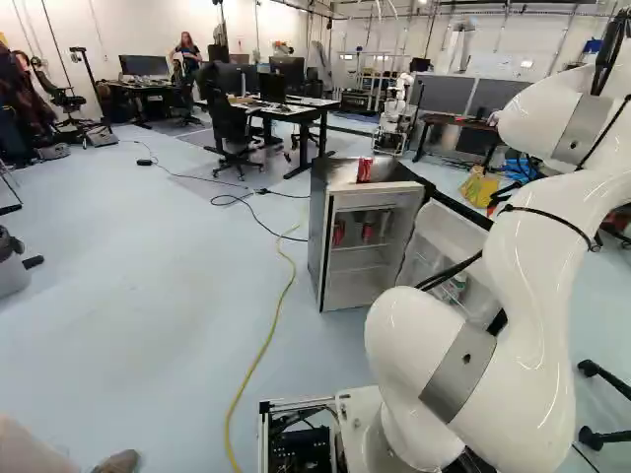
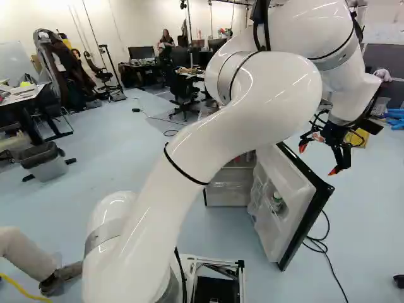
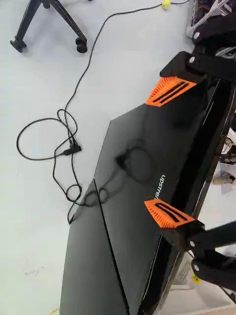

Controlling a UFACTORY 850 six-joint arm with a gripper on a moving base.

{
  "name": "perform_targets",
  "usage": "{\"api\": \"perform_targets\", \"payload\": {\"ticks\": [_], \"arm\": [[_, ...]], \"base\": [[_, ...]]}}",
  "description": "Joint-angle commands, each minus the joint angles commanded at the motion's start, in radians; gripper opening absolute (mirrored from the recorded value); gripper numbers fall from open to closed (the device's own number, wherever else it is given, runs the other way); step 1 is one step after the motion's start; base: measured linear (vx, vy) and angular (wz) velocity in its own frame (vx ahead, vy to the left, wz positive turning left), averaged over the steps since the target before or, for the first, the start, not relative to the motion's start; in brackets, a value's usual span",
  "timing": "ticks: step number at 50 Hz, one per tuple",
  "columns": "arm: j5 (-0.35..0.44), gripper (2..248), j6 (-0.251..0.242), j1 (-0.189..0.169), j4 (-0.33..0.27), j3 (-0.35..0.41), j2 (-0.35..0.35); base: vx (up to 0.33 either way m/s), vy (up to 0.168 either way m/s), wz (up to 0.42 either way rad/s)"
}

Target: Grab a drink from the fridge

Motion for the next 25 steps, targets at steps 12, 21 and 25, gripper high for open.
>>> {"api": "perform_targets", "payload": {"ticks": [12,21,25], "arm": [[0.0,247,0.0,-0.002,0.0,0.02,0.012],[0.0,247,0.0,-0.003,0.0,0.04,0.024],[0.0,247,0.0,-0.003,0.0,0.049,0.029]], "base": [[0.0,0.0,0.0],[0.0,0.0,0.0],[0.0,0.0,0.0]]}}
